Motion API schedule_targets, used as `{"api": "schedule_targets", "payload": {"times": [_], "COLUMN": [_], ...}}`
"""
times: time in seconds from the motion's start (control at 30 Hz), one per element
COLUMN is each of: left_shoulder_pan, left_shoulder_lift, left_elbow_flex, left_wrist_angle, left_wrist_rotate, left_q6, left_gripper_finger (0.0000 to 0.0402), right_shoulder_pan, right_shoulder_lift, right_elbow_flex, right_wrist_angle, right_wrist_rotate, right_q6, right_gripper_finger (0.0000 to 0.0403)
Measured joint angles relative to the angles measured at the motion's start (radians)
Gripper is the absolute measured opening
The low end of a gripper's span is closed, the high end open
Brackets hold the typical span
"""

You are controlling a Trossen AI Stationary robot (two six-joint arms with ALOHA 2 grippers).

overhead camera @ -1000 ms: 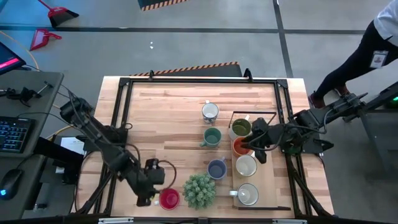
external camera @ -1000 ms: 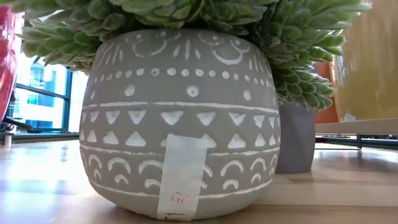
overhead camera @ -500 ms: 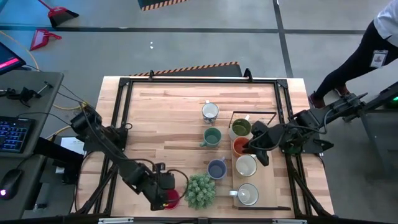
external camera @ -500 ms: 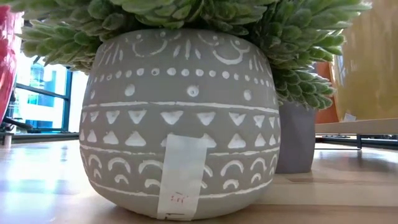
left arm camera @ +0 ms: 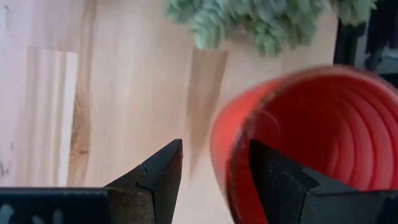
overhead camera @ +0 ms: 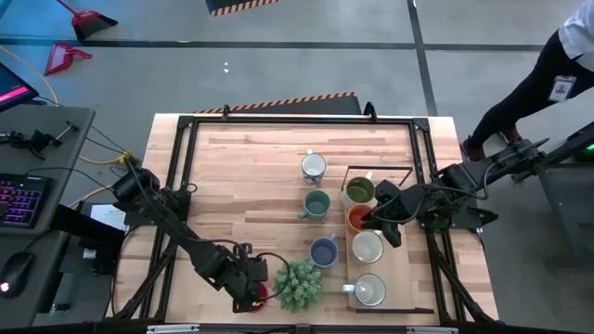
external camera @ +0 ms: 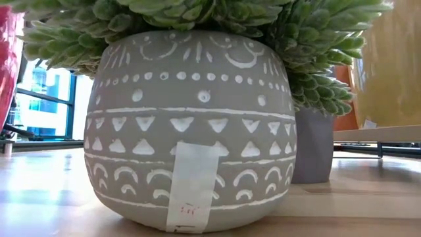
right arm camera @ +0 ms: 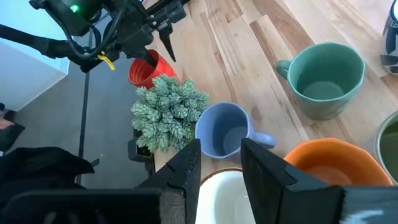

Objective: Place coffee mugs
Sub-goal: Put the red mug on the shelf

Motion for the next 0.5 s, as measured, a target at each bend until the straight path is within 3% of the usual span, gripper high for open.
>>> {"api": "schedule_targets", "payload": {"times": [0.23,0.5], "left_shoulder_pan": [0.037,0.074], "left_shoulder_lift": [0.004,0.057], "left_elbow_flex": [0.0,0.0], "left_wrist_angle": [0.061,0.095], "left_wrist_rotate": [0.0,0.097], "left_q6": [0.033,0.047], "left_gripper_finger": [0.0172,0.0172], "right_shoulder_pan": [0.0,0.0], "right_shoulder_lift": [0.0,0.0], "right_elbow_flex": [0.0,0.0], "right_wrist_angle": [-0.001,-0.007], "right_wrist_rotate": [0.0,0.0], "right_q6": [-0.002,-0.002], "right_gripper_finger": [0.0094,0.0094]}}
